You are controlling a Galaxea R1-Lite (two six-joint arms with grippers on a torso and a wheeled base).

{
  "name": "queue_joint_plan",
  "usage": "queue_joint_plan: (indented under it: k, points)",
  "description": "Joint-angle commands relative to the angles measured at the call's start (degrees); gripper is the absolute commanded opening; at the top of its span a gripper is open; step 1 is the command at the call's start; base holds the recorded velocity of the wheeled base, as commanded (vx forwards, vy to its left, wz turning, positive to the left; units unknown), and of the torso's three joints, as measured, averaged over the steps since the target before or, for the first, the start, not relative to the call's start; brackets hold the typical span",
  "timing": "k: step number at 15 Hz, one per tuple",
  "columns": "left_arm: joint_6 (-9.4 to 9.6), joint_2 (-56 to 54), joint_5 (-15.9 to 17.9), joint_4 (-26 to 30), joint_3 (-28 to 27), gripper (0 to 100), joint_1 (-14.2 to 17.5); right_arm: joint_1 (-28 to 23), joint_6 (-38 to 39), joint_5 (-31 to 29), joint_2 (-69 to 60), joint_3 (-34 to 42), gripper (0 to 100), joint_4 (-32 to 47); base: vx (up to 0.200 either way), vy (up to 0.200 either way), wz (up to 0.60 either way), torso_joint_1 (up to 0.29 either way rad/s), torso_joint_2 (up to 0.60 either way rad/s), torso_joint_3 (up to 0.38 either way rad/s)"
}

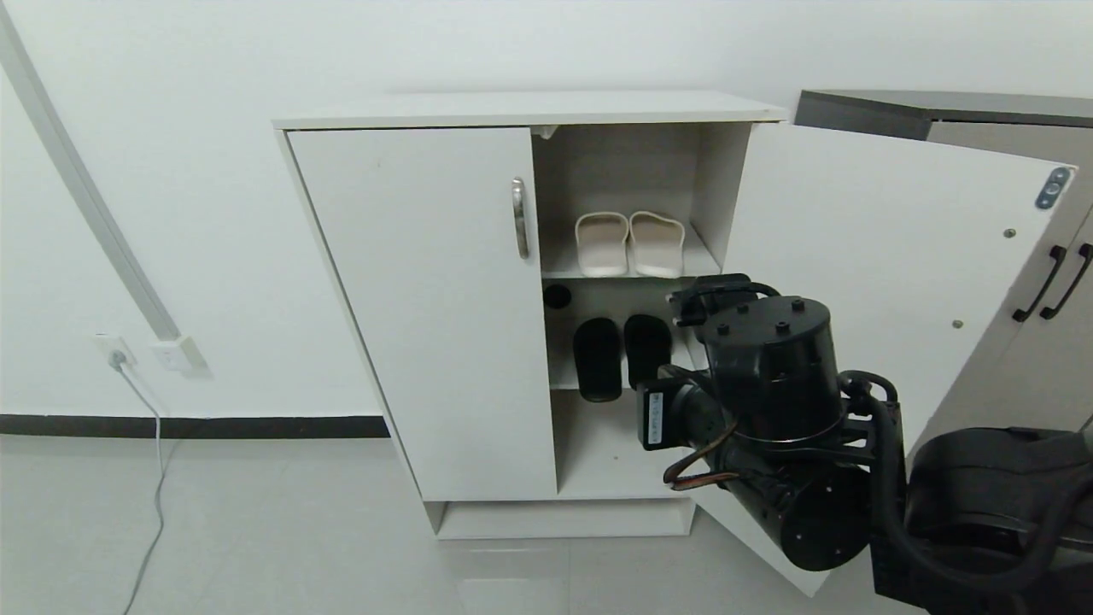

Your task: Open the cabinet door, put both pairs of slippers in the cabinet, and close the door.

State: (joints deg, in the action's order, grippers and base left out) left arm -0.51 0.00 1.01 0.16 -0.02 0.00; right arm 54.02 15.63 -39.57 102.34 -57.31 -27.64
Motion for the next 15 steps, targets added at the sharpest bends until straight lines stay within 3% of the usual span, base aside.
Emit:
queue_joint_plan:
  k: [1,15]
  points:
    - [-0.02,0.0,0.0,0.0,0.0,0,0.0,0.0,0.0,0.0,0.1,0.3,0,0.0,0.000,0.000,0.00,0.000,0.00,0.000]
    - [-0.10,0.0,0.0,0.0,-0.1,0,0.0,-0.4,-1.4,2.4,0.5,4.4,0,-2.3,0.000,0.000,0.00,0.000,0.00,0.000]
